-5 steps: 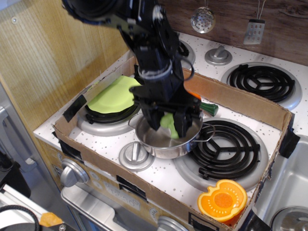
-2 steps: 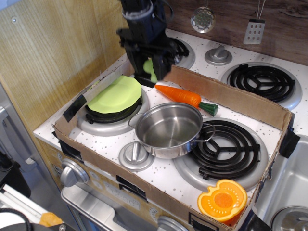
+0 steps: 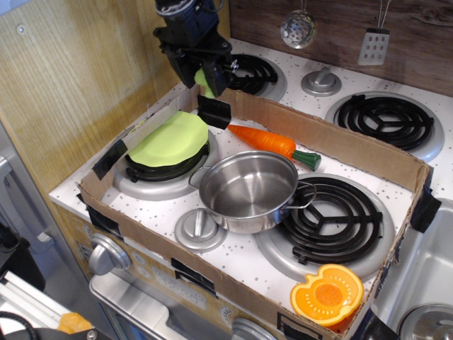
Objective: Take broccoli out of pan
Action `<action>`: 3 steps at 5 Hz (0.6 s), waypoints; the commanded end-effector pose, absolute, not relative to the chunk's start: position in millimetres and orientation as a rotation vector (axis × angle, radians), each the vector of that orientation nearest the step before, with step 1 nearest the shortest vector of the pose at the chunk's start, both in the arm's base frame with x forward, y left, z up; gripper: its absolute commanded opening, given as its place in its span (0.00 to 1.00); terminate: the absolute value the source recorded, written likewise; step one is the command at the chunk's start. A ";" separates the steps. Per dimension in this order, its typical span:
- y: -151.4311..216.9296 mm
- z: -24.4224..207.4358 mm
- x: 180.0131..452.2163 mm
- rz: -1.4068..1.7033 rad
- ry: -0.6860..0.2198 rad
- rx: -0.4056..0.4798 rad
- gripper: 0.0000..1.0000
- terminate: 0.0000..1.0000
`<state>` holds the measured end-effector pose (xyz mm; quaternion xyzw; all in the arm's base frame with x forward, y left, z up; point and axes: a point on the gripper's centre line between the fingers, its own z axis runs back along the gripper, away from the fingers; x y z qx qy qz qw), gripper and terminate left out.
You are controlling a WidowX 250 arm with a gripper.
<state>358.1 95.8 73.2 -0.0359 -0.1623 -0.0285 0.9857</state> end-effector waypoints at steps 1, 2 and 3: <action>97.1 70.2 384.4 -0.046 -0.436 -0.092 1.00 0.00; 95.4 68.3 390.7 -0.061 -0.407 -0.090 1.00 0.00; 90.0 76.4 386.9 -0.059 -0.421 -0.059 1.00 0.00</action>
